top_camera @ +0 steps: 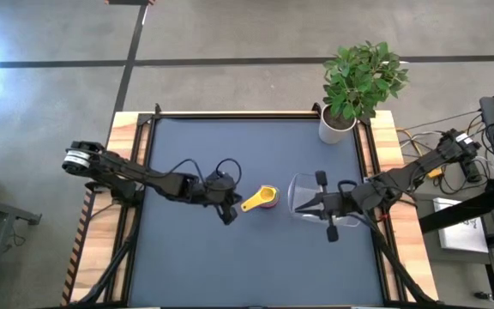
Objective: Nest measuring cups in basket
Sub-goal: Put the nested measuring cups into the transparent bin
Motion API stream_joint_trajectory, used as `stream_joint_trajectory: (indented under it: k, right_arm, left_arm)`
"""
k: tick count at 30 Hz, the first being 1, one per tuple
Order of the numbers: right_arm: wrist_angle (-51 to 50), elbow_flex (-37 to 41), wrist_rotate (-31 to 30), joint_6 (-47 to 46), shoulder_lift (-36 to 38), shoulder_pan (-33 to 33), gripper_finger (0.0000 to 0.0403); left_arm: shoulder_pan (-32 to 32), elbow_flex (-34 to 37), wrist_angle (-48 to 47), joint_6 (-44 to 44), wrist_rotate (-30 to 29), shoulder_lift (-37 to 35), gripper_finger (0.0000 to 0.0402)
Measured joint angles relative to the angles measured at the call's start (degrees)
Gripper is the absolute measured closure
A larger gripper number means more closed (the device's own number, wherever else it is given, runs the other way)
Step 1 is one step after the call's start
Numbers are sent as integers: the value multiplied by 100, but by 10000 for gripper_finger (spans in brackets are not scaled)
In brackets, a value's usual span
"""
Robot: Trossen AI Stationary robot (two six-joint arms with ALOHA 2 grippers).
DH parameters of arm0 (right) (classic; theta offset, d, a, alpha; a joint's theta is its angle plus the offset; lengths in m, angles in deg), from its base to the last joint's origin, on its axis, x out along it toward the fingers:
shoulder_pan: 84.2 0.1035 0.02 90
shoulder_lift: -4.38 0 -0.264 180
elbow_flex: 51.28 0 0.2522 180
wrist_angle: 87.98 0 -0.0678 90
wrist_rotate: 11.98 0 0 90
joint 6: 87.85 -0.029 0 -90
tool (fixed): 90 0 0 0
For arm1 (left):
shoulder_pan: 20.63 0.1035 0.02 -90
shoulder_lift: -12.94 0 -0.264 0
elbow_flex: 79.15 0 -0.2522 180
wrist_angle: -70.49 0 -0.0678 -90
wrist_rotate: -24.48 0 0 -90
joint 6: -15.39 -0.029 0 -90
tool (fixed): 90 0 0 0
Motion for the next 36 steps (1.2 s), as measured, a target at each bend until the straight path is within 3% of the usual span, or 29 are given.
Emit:
stream_joint_trajectory:
  k: [9, 16, 19, 22, 24, 27, 36]
  right_arm:
    - [139, 0, 2, 83, -74, 2, 394]
    - [211, 0, 2, 158, -101, 2, 394]
    - [204, 2, 2, 161, -116, 2, 394]
    - [213, 2, 3, 158, -114, 2, 394]
    - [202, 2, 4, 156, -114, 2, 394]
    - [203, 2, 4, 155, -114, 2, 394]
    - [118, 2, 7, 140, -120, 2, 394]
  left_arm:
    - [-87, -192, 224, -185, 18, 72, 286]
    - [-116, -669, 214, -682, 16, 663, 184]
    - [-100, -1153, -439, -778, -59, 956, 146]
    - [-99, -1735, -1571, -766, -565, 1216, 116]
    - [-98, -2146, -2247, -624, -935, 1390, 101]
    - [-101, -2620, -2937, -449, -1042, 1716, 86]
    - [-128, -2994, -3055, -440, -728, 2177, 81]
